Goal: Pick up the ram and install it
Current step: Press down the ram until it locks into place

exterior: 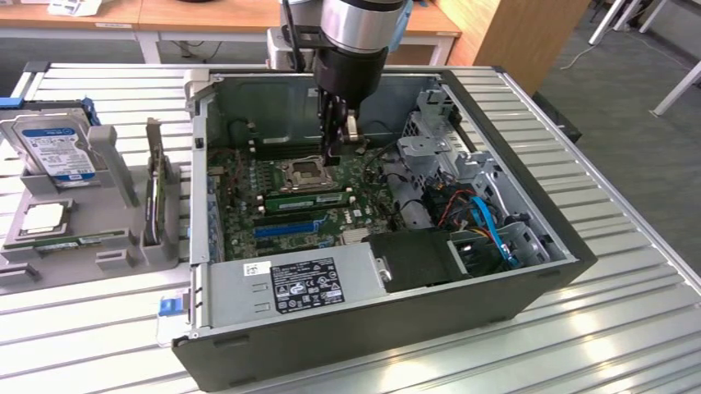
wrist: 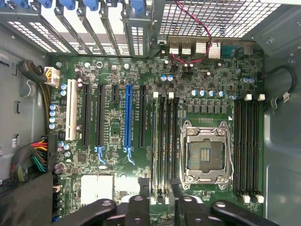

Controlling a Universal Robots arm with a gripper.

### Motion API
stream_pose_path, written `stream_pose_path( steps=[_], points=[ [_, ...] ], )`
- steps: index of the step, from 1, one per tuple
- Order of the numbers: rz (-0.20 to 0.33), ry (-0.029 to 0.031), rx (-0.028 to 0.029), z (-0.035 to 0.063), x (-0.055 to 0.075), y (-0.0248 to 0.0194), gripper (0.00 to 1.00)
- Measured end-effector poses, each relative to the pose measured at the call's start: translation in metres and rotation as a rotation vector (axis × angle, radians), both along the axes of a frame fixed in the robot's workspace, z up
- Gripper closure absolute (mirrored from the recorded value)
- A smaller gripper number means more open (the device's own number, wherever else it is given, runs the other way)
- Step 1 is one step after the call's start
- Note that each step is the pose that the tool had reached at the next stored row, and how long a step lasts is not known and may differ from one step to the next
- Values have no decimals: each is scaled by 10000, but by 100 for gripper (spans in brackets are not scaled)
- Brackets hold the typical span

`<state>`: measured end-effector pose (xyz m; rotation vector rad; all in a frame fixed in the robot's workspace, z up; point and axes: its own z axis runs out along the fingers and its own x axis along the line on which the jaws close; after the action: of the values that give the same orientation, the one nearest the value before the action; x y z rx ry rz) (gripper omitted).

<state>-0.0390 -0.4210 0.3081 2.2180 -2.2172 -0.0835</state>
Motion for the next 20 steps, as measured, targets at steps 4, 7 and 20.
stream_pose_path(
  steps=[4, 7, 20],
  points=[
    [0, 0, 0, 0, 0, 0, 83],
    [0, 0, 0, 0, 0, 0, 90],
    [23, 1, 2, 1, 18, 0, 90]
  ],
)
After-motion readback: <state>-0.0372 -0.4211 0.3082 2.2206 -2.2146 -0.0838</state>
